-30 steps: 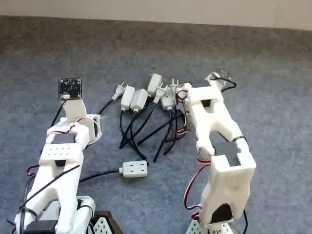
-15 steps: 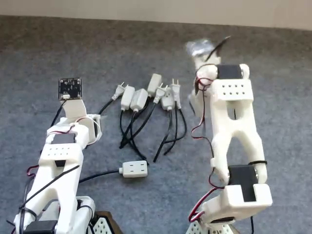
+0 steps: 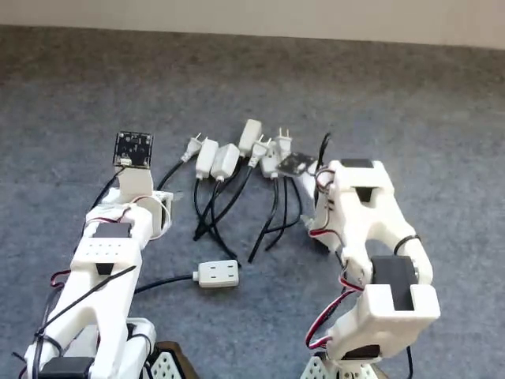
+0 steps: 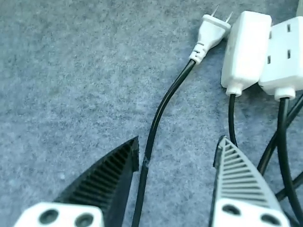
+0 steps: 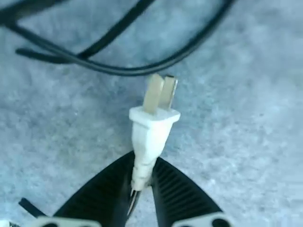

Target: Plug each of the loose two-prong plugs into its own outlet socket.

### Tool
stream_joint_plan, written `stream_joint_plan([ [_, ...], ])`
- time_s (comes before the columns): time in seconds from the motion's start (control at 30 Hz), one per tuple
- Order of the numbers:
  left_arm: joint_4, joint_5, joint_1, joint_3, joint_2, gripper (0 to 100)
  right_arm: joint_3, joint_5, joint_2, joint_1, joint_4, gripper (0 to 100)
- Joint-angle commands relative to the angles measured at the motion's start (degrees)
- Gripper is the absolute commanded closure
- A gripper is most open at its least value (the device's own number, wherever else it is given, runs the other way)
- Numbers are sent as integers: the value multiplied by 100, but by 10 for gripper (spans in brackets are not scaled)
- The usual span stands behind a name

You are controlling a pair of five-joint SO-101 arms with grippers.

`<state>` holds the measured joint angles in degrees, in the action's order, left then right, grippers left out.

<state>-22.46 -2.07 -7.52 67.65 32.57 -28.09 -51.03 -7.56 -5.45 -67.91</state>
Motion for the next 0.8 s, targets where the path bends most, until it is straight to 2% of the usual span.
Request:
stream_joint_plan([
  [0.0,114,-141,101,-22,101,730,-251,-35,84,31,242,988],
  [0.13,114,-141,101,-22,101,730,-295,563,101,57,330,967],
  [0.43,114,-149,127,-22,101,730,-110,615,242,127,549,781],
  [0.77,114,-149,127,-22,101,730,620,615,1657,224,-435,778],
])
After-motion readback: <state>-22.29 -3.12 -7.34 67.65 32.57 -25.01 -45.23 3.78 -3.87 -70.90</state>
